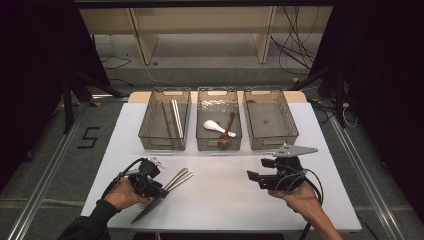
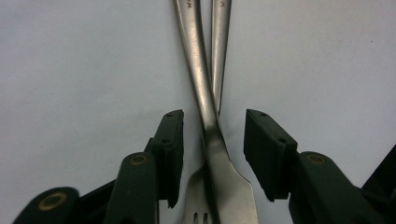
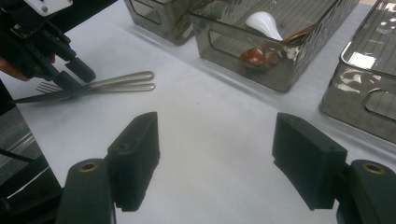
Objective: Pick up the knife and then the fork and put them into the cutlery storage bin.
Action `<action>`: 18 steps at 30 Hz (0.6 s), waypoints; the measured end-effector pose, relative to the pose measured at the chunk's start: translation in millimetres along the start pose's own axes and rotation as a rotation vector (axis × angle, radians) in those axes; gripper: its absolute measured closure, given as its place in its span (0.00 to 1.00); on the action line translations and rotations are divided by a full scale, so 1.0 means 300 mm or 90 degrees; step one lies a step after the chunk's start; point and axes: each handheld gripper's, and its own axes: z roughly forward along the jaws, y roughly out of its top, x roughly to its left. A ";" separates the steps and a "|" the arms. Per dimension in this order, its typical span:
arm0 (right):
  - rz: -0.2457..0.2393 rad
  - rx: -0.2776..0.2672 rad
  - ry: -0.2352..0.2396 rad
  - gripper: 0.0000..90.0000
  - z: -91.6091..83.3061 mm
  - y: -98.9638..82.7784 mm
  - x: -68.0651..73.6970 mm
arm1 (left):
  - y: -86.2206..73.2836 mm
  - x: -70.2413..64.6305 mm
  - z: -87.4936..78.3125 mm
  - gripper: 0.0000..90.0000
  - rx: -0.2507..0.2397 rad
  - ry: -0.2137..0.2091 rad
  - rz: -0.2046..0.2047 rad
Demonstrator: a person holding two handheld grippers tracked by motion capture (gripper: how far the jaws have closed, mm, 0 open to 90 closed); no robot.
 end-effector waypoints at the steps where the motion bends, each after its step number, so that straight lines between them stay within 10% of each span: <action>1: -0.002 -0.001 0.000 0.36 0.000 0.000 0.000 | 0.001 -0.004 0.004 0.65 0.002 0.002 0.004; 18: -0.004 0.000 -0.001 0.36 -0.001 0.001 0.003 | 0.001 -0.014 0.021 0.81 0.010 0.029 0.025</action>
